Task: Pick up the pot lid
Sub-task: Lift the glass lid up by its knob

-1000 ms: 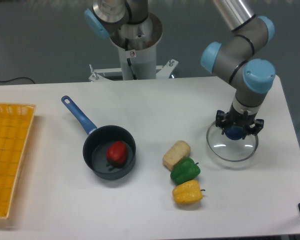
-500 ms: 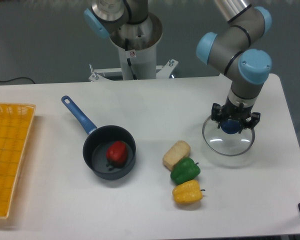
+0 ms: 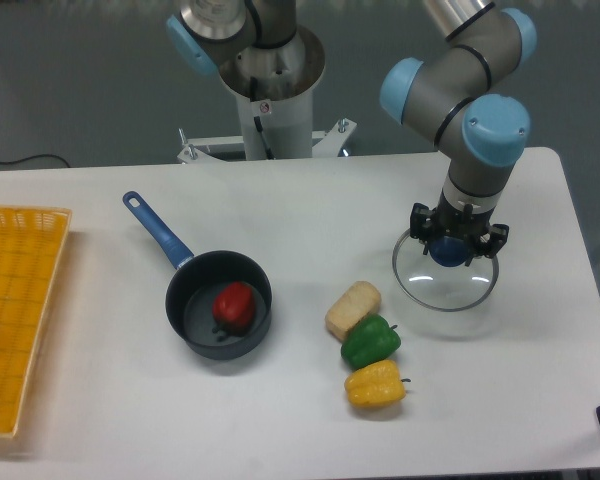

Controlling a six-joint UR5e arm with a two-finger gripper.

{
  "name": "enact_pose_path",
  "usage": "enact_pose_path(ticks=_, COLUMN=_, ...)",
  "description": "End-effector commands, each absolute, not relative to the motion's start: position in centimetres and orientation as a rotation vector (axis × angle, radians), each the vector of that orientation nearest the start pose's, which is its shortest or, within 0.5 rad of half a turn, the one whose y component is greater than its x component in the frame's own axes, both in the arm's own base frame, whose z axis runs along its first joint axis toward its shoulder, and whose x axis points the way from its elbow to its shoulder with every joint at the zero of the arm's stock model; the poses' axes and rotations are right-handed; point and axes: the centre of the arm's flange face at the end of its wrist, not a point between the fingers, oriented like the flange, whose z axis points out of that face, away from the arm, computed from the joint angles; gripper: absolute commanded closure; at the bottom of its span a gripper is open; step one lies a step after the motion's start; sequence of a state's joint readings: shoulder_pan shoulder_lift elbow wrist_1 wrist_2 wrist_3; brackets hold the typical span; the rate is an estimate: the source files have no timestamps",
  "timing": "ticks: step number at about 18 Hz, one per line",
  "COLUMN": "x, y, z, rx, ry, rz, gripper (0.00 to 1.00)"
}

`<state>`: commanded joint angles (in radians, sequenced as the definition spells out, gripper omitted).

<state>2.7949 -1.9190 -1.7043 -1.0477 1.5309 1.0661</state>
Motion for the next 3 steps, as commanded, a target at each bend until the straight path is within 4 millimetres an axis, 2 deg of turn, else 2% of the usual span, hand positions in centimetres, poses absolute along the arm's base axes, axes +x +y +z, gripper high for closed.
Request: enact_pose_path(ticks=3, x=-51.53, y=32.92, z=28.43, rx=-3.079, ry=-0.250, rz=0.031, gripper=0.45)
